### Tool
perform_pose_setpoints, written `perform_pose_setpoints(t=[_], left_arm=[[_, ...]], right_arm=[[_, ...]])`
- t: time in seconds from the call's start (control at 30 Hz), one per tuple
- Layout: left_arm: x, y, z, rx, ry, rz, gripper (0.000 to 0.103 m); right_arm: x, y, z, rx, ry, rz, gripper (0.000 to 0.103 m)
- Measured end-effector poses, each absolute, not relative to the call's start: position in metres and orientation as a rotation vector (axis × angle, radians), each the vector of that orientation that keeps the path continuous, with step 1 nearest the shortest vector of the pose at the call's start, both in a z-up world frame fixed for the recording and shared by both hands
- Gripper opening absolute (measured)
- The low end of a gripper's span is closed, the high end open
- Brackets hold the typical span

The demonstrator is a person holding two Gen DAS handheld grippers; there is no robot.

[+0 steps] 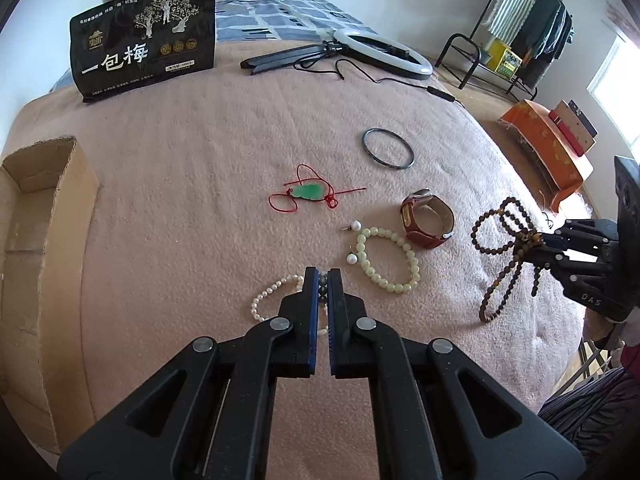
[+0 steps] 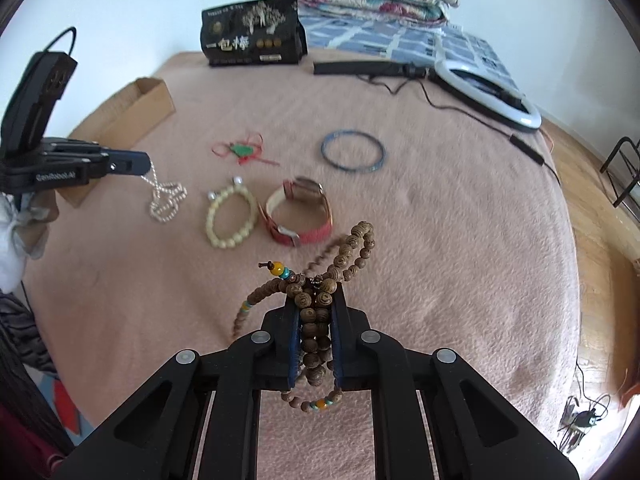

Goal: Organize jewelry
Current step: 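Lift the pearl necklace and prayer beads and carry both over the cardboard box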

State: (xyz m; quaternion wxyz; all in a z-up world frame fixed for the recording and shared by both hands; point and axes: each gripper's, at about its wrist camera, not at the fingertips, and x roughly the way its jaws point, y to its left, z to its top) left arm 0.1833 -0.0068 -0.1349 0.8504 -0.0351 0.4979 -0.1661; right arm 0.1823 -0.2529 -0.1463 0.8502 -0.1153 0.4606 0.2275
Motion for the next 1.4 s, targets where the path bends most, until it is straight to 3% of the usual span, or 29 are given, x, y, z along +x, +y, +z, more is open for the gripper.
perform_pose_setpoints(t=[0.73, 1.4], left_arm=[[0.157, 0.034, -0.030, -0.203, 0.830, -0.354, 0.001], [0.126, 0.132, 0.050, -0.238, 0.632, -0.209, 0.001]], right_arm=[[0.172, -0.248, -0.083, -0.177, 0.818, 0.448, 0.011], [0.179, -0.160, -0.027, -0.198, 0.718, 0.592, 0.011]])
